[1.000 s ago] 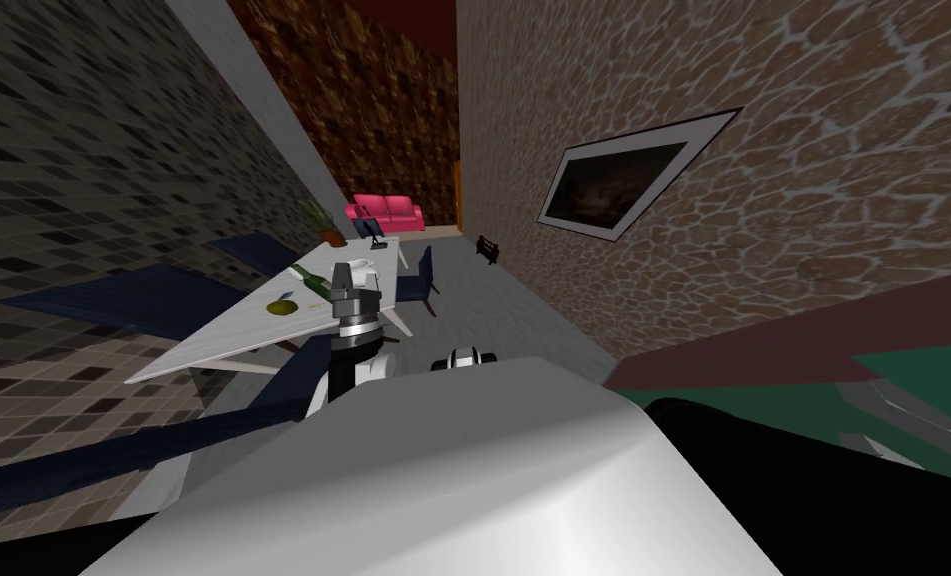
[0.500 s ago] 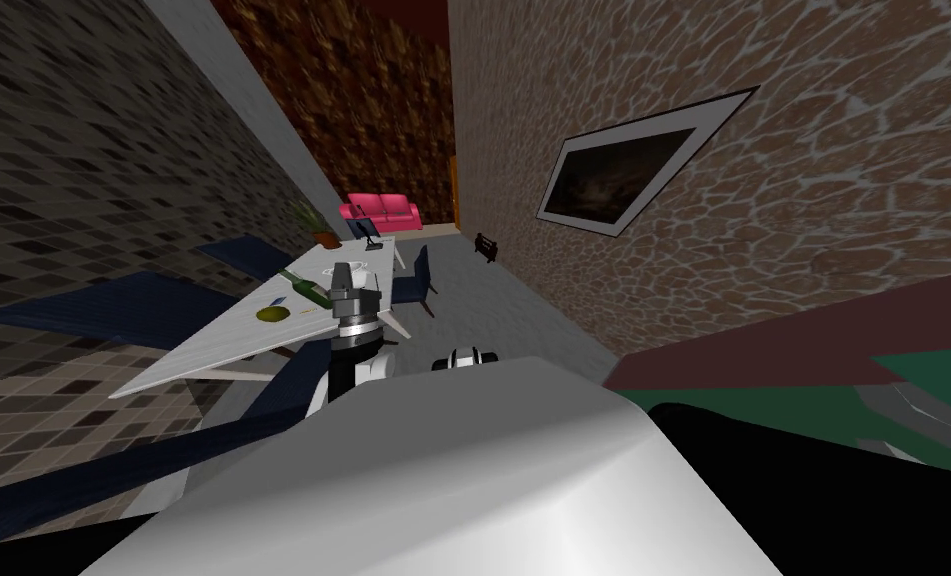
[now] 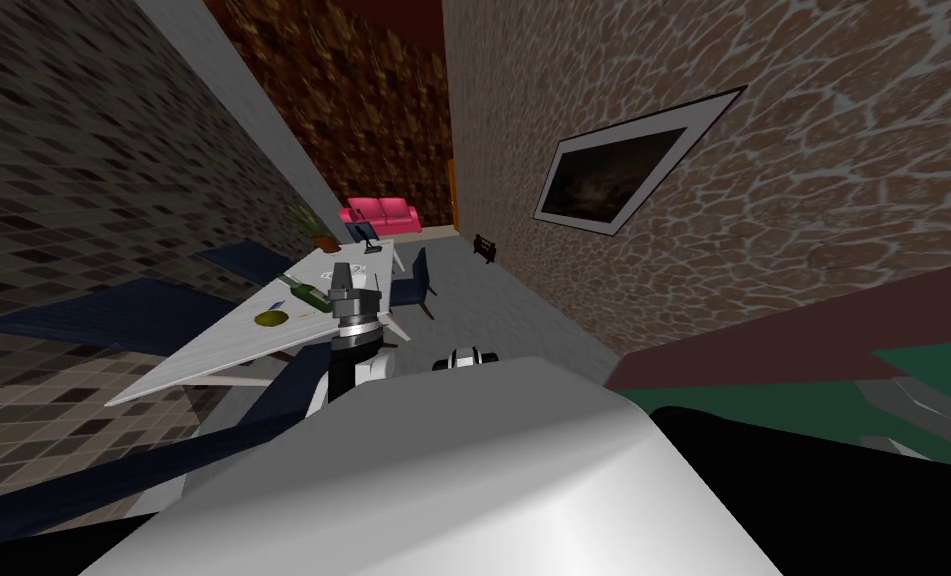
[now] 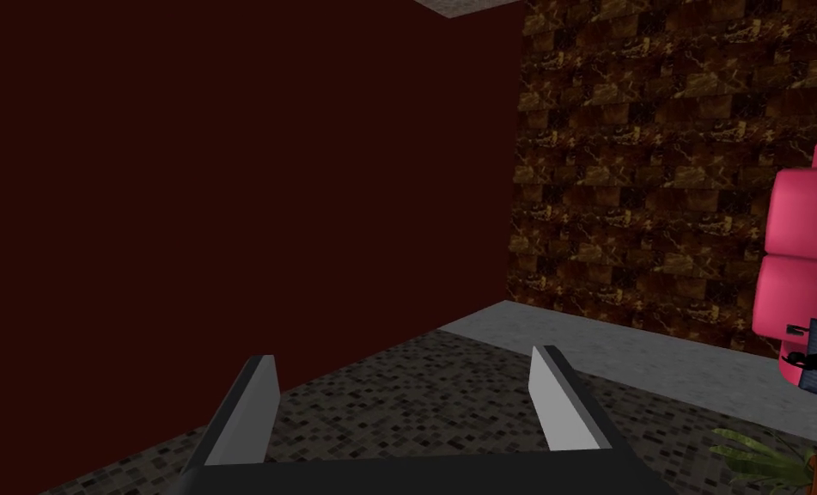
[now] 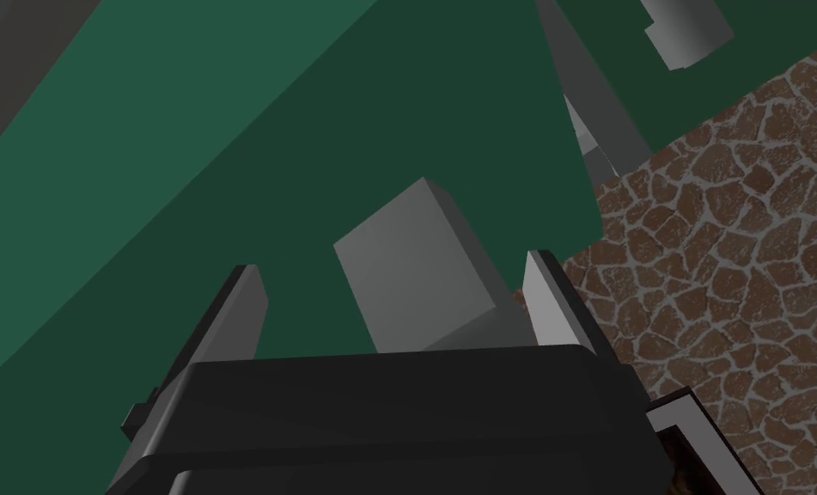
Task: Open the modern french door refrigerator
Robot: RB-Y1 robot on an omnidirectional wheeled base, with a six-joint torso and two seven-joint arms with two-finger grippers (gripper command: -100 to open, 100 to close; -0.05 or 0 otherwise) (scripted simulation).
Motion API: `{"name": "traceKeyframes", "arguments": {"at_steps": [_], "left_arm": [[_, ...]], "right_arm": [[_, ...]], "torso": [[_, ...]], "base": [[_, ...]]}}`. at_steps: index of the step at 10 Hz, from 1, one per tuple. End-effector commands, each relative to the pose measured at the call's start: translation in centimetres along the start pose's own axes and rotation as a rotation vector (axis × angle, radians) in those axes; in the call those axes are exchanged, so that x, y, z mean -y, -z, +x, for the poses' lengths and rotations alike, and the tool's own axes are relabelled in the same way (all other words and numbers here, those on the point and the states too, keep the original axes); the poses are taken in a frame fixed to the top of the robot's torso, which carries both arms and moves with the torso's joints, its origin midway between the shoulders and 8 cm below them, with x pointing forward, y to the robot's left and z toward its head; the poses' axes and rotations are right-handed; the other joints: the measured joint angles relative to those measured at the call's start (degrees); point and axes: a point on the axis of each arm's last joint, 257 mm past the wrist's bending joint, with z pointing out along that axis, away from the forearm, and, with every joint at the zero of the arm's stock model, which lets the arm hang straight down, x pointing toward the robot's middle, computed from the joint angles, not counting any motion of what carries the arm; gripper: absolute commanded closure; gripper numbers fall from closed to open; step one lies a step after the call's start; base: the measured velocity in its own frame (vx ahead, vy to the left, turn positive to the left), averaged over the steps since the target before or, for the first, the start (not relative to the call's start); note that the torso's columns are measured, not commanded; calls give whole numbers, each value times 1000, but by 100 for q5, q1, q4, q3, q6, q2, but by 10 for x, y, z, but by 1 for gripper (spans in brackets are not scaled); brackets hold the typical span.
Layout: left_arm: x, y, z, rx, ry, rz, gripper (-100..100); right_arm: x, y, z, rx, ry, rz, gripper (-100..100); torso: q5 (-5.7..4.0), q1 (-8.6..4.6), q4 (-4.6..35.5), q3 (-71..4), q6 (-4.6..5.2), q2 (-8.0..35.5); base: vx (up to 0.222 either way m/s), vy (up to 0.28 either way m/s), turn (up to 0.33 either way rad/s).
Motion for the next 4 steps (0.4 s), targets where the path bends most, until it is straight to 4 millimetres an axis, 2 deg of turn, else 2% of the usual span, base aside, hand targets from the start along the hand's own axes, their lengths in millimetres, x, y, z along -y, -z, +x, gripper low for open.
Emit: {"name": "traceKeyframes", "arguments": {"at_steps": [1, 4], "left_arm": [[0, 0, 0, 0, 0, 0, 0], [0, 0, 0, 0, 0, 0, 0]], "right_arm": [[-2, 0, 1, -1, -1, -4, 0], [-7, 0, 4, -5, -5, -13, 0]], "torso": [[-4, -9, 2, 4, 2, 4], [-17, -26, 8, 15, 3, 15]], "base": [[0, 0, 0], [0, 0, 0]]}}
